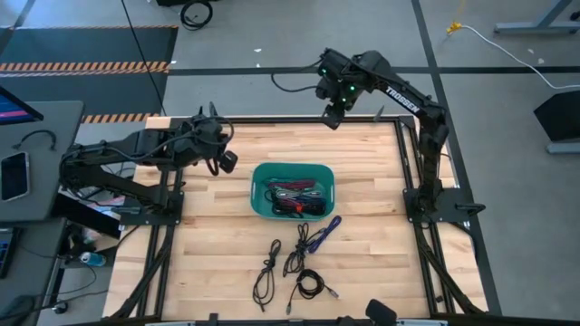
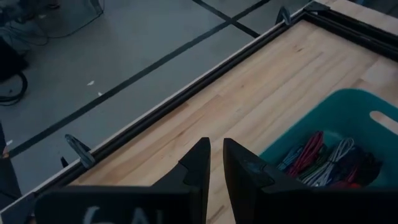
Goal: Pick and place USB-C Cables
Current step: Put the gray charger cable into the light blue bin
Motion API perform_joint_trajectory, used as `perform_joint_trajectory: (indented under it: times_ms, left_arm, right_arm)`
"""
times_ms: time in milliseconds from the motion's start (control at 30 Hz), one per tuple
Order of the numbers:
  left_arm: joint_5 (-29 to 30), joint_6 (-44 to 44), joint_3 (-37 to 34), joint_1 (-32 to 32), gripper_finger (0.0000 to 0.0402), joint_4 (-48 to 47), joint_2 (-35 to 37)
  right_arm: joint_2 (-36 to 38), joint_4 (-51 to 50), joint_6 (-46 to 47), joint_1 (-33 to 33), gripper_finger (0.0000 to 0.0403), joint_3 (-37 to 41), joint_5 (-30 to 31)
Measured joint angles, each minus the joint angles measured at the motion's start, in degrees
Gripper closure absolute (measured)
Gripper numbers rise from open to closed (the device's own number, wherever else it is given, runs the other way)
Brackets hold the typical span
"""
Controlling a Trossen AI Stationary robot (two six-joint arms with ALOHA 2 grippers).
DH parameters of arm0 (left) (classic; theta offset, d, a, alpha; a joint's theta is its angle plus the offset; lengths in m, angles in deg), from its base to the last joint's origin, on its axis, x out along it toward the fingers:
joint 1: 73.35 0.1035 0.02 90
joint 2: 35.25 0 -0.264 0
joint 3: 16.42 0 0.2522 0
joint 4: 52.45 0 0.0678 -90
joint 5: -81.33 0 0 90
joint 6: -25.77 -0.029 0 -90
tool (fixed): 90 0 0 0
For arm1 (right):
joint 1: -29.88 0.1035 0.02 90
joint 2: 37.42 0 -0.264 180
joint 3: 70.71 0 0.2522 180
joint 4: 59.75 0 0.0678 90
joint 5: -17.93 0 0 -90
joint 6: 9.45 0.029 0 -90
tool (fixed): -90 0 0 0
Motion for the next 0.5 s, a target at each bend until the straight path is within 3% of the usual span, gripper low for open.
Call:
perform_joint_trajectory:
  times_ms: [300,500]
  left_arm:
    - [1.07,-1.00,0.00,-0.02,0.0351,0.03,0.00]
    - [1.47,-1.16,0.00,-0.02,0.0351,0.05,0.00]
  right_arm:
    - [2.66,0.97,5.33,3.51,0.0252,11.98,-6.07]
    - [2.66,13.55,-0.78,8.60,0.0252,22.92,-7.17]
